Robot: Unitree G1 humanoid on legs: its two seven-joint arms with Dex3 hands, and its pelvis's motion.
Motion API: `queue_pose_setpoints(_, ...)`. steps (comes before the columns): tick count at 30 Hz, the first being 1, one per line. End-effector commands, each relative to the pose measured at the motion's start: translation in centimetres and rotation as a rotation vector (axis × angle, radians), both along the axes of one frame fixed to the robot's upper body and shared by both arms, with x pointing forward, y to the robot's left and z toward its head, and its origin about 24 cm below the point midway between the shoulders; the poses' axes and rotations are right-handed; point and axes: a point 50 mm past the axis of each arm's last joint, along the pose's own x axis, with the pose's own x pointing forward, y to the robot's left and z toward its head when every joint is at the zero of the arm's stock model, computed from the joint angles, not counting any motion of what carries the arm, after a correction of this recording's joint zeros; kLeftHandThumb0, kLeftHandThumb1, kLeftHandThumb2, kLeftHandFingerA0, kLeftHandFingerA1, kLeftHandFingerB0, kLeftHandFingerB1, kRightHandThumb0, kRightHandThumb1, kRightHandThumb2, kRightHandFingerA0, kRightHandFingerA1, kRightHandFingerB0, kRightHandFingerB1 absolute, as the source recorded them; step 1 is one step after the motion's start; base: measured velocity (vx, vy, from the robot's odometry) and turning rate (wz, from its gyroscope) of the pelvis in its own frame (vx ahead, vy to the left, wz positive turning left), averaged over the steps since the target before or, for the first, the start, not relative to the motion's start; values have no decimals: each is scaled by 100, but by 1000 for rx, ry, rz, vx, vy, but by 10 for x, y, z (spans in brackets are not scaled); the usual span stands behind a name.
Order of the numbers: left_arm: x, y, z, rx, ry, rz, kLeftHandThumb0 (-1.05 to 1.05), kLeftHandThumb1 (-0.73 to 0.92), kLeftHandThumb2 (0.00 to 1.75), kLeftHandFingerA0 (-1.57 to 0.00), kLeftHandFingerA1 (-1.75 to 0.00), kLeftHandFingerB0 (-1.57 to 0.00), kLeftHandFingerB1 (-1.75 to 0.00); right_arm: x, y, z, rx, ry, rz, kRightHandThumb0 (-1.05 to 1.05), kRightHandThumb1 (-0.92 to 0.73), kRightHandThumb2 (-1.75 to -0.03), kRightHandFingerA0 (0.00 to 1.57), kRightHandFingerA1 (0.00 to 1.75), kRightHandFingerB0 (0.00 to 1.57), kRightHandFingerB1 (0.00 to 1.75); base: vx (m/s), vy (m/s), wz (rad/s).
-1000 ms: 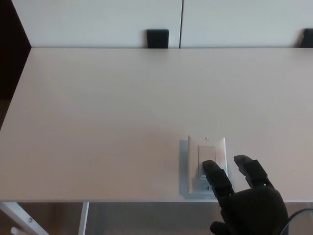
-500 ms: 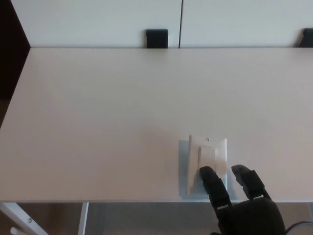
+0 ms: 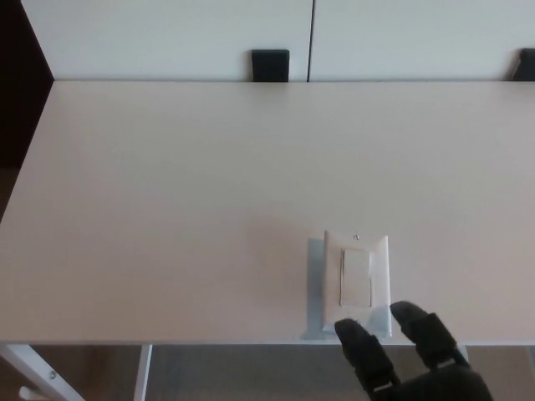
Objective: The robot walk towards a table in front and then clicks the light switch button using the right hand's index finger
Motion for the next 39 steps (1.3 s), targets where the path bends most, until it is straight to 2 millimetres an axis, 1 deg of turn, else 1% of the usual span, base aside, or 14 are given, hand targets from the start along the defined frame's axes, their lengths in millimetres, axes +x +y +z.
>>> queue_pose_setpoints(1, 0, 5, 2, 21, 2, -7, -82, 50, 86, -37, -119, -39, -81, -8, -3, 25, 31, -32, 34, -81, -75, -63, 0, 48, 10, 35, 0, 0, 0)
queue_pose_setpoints(3, 0, 6, 2, 22, 4, -8, -82, 51, 86, -36, -121, -39, -82, -14, -4, 34, 53, -52, 47, -81, -58, -95, 1, 42, 9, 41, 0, 0, 0)
queue_pose_setpoints(5, 0, 6, 2, 26, 7, -7, -82, 51, 86, -36, -120, -39, -82, -26, -4, 49, 102, -88, 67, -83, -77, -63, 0, 51, 9, 38, 0, 0, 0)
queue_pose_setpoints(6, 0, 8, 3, 26, 6, 2, -82, 51, 86, -37, -119, -39, -81, -31, -4, 55, 122, -90, 78, -82, -59, -97, 1, 49, 6, 42, 0, 0, 0)
queue_pose_setpoints(11, -4, 10, 5, 29, -1, 7, -83, 52, 84, -37, -121, -40, -82, -54, -14, 54, 173, -32, 61, -82, -58, -94, 4, 55, 9, 48, 0, 0, 0)
queue_pose_setpoints(13, -5, 11, 4, 32, 2, 6, -82, 51, 85, -38, -121, -40, -83, -58, -18, 49, 183, -1, 37, -82, -75, -62, 1, 60, 16, 39, 0, 0, 0)
queue_pose_setpoints(14, -5, 12, 4, 32, 5, 9, -82, 51, 84, -38, -121, -41, -84, -60, -20, 46, 188, 15, 28, -39, -37, -100, 7, 58, 0, 50, 0, 0, 0)
queue_pose_setpoints(15, -5, 12, 3, 27, 6, 16, -81, 49, 86, -38, -121, -41, -83, -65, -26, 33, 203, 59, 0, -82, -60, -94, 8, 57, 13, 46, 0, 0, 0)
queue_pose_setpoints(17, -4, 11, 2, 23, 5, 20, -79, 42, 109, -49, -101, -41, -76, -68, -32, 23, 217, 108, -25, -82, -60, -95, 6, 55, 13, 45, 0, 0, 0)
queue_pose_setpoints(30, -3, 9, 1, 18, 7, 7, -83, 51, 85, -38, -121, -39, -82, -78, -75, -70, 236, 494, -235, -76, -72, -61, 17, 41, 22, 33, 0, 0, 0)
queue_pose_setpoints(32, -2, 8, 1, 12, 4, 2, -84, 52, 84, -37, -122, -39, -83, -76, -83, -80, 293, 562, -281, -72, -72, -61, 17, 41, 21, 34, 0, 0, 0)
queue_pose_setpoints(33, -2, 7, 1, 16, 3, 0, -84, 52, 84, -38, -121, -40, -82, -74, -88, -85, 351, 617, -316, -38, -44, -101, 3, 51, 0, 47, 0, 0, 0)
queue_pose_setpoints(35, 0, 7, 1, 24, 8, -10, -84, 52, 84, -39, -120, -41, -82, -73, -96, -94, 450, 717, -375, -71, -53, -90, 1, 47, 10, 47, 0, 0, 0)
queue_pose_setpoints(39, 3, 2, 1, 24, -2, -25, -82, 52, 85, -38, -120, -40, -82, -73, -105, -95, 532, 773, -415, -38, -48, -102, 4, 52, 0, 48, 0, 0, 0)
